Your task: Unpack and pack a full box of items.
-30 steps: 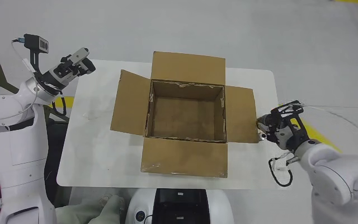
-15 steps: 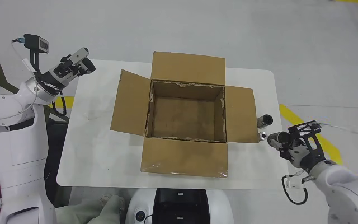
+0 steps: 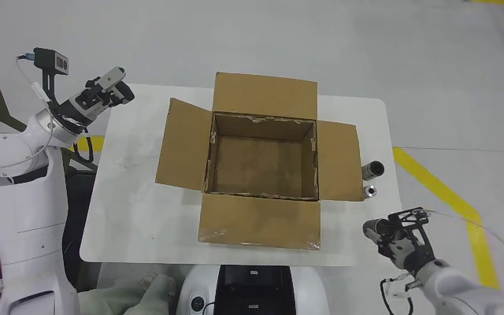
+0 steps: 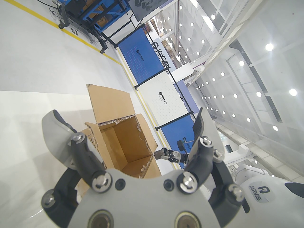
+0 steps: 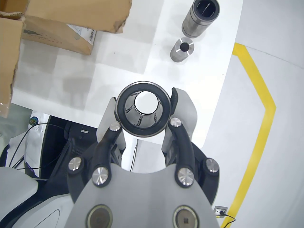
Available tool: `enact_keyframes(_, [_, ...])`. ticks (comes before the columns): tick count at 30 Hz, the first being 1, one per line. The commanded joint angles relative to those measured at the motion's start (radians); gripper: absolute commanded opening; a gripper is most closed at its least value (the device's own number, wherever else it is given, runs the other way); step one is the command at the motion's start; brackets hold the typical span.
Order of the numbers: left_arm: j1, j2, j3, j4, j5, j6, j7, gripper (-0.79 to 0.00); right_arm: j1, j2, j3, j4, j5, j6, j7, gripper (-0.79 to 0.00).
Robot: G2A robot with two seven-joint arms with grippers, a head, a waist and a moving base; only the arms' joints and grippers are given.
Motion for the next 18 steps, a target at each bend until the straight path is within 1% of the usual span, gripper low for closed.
enact_keyframes(1, [0.0,0.0,0.0,0.0,0.0,0.0,0.0,0.0,-0.022,-0.002,-0.008,0.0,-0.016,0.013,-0.032,-0.785])
enact_keyframes(4, [0.0,0.0,0.0,0.0,0.0,0.0,0.0,0.0,-0.041,-0.003,-0.019,0.0,-0.036,0.026,-0.062,-0.785])
enact_keyframes(8, [0.0,0.0,0.0,0.0,0.0,0.0,0.0,0.0,-0.038,-0.004,-0.033,0.01,-0.057,0.041,-0.08,-0.785])
enact_keyframes(18, [0.0,0.0,0.0,0.0,0.0,0.0,0.0,0.0,0.065,-0.001,-0.094,0.12,-0.093,0.051,-0.113,-0.785])
